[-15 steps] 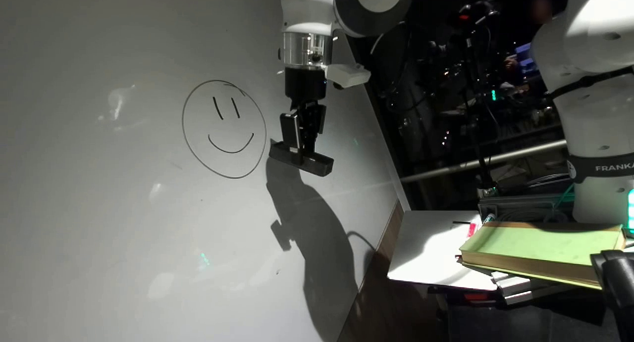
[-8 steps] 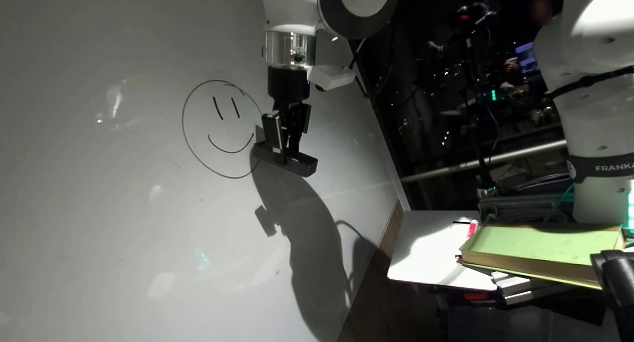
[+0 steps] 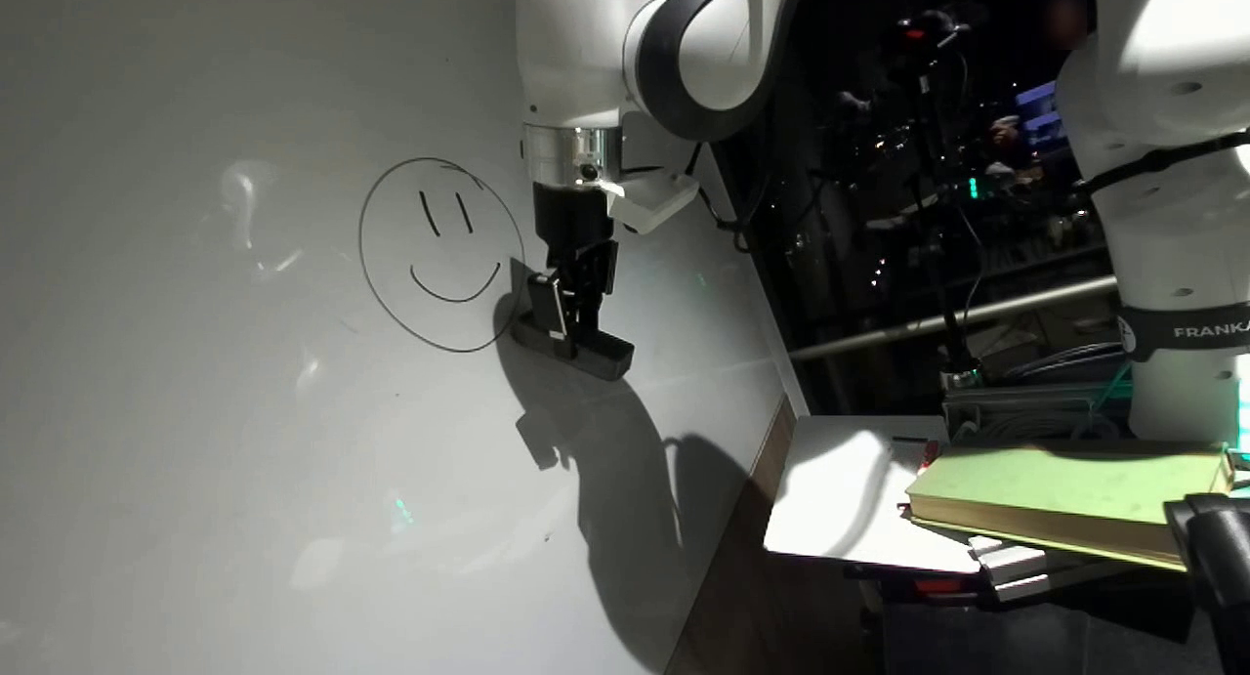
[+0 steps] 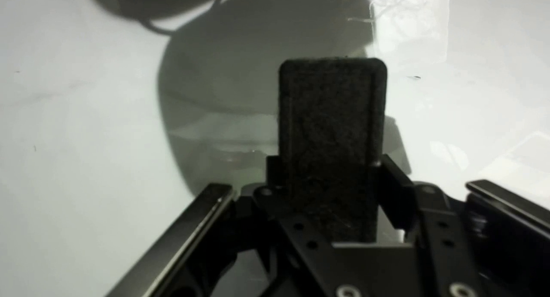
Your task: Erase the drawing on the white board
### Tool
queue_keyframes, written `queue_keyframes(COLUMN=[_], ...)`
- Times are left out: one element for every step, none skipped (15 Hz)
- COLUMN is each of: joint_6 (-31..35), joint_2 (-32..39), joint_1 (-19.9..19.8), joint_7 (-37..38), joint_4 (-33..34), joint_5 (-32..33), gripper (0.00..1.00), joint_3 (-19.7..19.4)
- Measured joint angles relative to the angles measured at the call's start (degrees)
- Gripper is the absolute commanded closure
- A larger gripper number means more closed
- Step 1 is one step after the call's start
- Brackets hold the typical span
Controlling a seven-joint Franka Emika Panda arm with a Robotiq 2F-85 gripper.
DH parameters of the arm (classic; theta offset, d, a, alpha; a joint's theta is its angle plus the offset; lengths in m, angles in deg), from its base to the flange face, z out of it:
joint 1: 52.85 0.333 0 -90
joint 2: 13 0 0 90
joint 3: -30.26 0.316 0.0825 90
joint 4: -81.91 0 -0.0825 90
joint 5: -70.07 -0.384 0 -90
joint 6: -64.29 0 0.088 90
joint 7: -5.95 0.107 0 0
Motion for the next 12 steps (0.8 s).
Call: queue_keyframes(joint_6=[0.0,0.0,-0.1,-0.2,-0.2,-0.4,-0.8,-1.4,-2.1,-3.1,-4.0,-5.0], joint_2=[0.4,0.7,0.9,1.0,1.1,1.1,1.1,1.0,0.8,0.6,0.2,-0.1], joint_1=[0.0,0.1,0.1,0.2,0.3,0.4,0.6,0.7,0.9,1.1,1.4,1.6], joint_7=[1.1,2.1,3.1,3.8,4.3,4.4,4.5,4.6,4.6,4.6,4.6,4.6], joint_4=[0.1,0.3,0.4,0.5,0.6,0.7,1.1,1.4,2.0,2.7,3.5,4.5], joint_5=[0.8,1.6,2.3,2.8,3.1,3.2,3.2,3.2,3.1,3.0,3.0,3.0], gripper=[0.7,0.7,0.7,0.7,0.7,0.7,0.7,0.7,0.7,0.7,0.7,0.7], joint_3=[0.2,0.3,0.4,0.4,0.4,0.4,0.4,0.4,0.4,0.4,0.3,0.1])
